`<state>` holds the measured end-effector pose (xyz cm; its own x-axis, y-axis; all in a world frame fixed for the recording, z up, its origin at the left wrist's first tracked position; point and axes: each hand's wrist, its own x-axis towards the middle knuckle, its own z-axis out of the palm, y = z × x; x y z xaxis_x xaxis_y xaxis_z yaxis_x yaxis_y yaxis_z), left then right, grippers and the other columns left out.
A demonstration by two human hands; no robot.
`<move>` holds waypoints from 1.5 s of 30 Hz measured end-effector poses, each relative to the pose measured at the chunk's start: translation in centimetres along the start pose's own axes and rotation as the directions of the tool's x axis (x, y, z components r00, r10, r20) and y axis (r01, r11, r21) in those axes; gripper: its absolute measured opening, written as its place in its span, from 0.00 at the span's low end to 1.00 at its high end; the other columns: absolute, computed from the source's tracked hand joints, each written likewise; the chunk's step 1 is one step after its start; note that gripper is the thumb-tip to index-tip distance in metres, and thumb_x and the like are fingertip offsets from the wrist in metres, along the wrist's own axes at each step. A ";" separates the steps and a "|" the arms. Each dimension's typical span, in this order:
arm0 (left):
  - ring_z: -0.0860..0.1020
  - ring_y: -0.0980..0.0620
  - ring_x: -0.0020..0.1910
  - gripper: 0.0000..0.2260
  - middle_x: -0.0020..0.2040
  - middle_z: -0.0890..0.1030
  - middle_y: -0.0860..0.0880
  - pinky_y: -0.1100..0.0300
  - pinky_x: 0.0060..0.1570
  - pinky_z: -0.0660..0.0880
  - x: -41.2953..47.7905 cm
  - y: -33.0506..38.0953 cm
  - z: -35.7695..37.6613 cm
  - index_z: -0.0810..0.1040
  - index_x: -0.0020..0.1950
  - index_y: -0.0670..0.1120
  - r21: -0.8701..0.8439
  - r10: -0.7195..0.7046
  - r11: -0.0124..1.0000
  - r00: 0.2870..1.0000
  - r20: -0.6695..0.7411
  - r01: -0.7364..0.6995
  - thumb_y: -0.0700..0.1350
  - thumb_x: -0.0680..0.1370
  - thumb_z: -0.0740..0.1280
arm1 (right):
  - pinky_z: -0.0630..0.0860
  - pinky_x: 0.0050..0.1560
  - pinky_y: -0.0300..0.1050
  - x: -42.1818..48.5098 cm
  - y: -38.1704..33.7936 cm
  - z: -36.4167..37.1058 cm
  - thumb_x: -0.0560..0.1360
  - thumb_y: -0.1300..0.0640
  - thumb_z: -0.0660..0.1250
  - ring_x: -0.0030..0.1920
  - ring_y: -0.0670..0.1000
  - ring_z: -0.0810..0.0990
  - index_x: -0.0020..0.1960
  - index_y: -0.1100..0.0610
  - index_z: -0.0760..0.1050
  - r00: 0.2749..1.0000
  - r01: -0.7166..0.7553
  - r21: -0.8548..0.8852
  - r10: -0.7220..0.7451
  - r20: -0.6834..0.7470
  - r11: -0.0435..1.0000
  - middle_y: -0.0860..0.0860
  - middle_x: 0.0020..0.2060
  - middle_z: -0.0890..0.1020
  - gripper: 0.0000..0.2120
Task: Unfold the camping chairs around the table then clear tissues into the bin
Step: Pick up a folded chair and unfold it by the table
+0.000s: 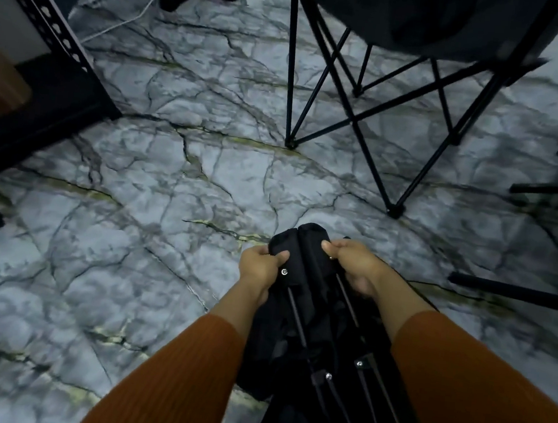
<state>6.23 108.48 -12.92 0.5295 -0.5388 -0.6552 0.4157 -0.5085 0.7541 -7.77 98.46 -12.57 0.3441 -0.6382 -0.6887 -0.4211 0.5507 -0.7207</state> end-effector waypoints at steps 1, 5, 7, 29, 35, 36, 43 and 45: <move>0.82 0.43 0.42 0.02 0.42 0.83 0.43 0.48 0.49 0.81 -2.1 1.3 -0.4 0.78 0.44 0.41 -0.018 0.006 1.000 1.000 0.023 -0.005 0.36 0.75 0.70 | 0.80 0.47 0.51 -2.5 -1.3 -0.1 0.79 0.56 0.64 0.44 0.55 0.84 0.44 0.60 0.80 1.000 -0.005 0.011 0.005 0.025 1.000 0.57 0.42 0.85 0.10; 0.82 0.42 0.43 0.03 0.42 0.83 0.41 0.50 0.46 0.81 -11.7 6.6 -2.6 0.77 0.49 0.36 -0.015 0.020 1.000 0.983 0.184 -0.017 0.36 0.77 0.68 | 0.80 0.46 0.52 -12.9 -6.2 -1.8 0.78 0.57 0.66 0.44 0.58 0.83 0.46 0.63 0.78 0.997 -0.003 0.004 0.002 0.076 1.000 0.60 0.44 0.83 0.09; 0.83 0.41 0.46 0.06 0.44 0.83 0.39 0.53 0.45 0.83 -16.7 9.2 -3.8 0.76 0.51 0.34 -0.006 0.003 1.000 0.964 0.264 -0.001 0.35 0.77 0.68 | 0.78 0.54 0.54 -18.7 -8.4 -2.7 0.77 0.56 0.68 0.52 0.59 0.82 0.52 0.62 0.77 0.998 -0.006 -0.027 0.008 0.056 1.000 0.61 0.51 0.82 0.09; 0.82 0.49 0.50 0.08 0.51 0.83 0.46 0.49 0.57 0.79 -59.7 17.3 -1.3 0.78 0.57 0.42 0.366 0.164 0.785 0.738 0.654 -0.499 0.36 0.78 0.66 | 0.65 0.73 0.56 -72.3 -8.4 -12.8 0.76 0.64 0.67 0.72 0.58 0.67 0.73 0.65 0.63 0.759 0.222 -0.013 -0.181 -0.625 0.975 0.58 0.70 0.71 0.27; 0.81 0.47 0.50 0.09 0.49 0.83 0.44 0.47 0.55 0.79 -63.4 22.3 -2.4 0.77 0.56 0.42 0.446 0.290 0.535 0.652 0.701 -0.717 0.37 0.76 0.69 | 0.63 0.74 0.57 -80.9 -7.0 -16.7 0.77 0.63 0.66 0.73 0.57 0.65 0.74 0.62 0.61 0.623 0.301 0.111 -0.108 -0.774 0.947 0.56 0.72 0.67 0.28; 0.81 0.46 0.50 0.10 0.49 0.83 0.43 0.47 0.54 0.79 -63.6 23.5 -2.9 0.77 0.56 0.42 0.451 0.318 0.506 0.645 0.695 -0.736 0.37 0.76 0.69 | 0.63 0.74 0.56 -82.4 -7.0 -17.2 0.77 0.63 0.66 0.72 0.55 0.66 0.74 0.63 0.63 0.599 0.315 0.117 -0.102 -0.794 0.942 0.54 0.70 0.70 0.27; 0.80 0.44 0.49 0.10 0.48 0.83 0.41 0.47 0.53 0.77 -62.8 29.9 -9.7 0.78 0.53 0.39 0.564 0.370 0.325 0.651 0.663 -0.759 0.34 0.73 0.72 | 0.71 0.66 0.58 -89.1 -4.5 -17.0 0.76 0.68 0.66 0.58 0.57 0.75 0.55 0.59 0.73 0.548 0.317 0.062 -0.130 -0.826 0.946 0.56 0.53 0.78 0.10; 0.80 0.45 0.47 0.07 0.46 0.82 0.43 0.49 0.50 0.77 -63.1 28.9 -10.7 0.78 0.49 0.41 0.575 0.349 0.288 0.643 0.682 -0.766 0.34 0.73 0.72 | 0.74 0.62 0.58 -89.7 -2.8 -15.3 0.76 0.69 0.65 0.53 0.57 0.76 0.51 0.59 0.72 0.553 0.277 0.047 -0.120 -0.825 0.960 0.56 0.49 0.78 0.08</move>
<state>-7.25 134.99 50.68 -0.0188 -0.9817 -0.1894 -0.7108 -0.1201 0.6931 -50.28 145.86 52.44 -0.4514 -0.8624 -0.2293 -0.2696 0.3767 -0.8862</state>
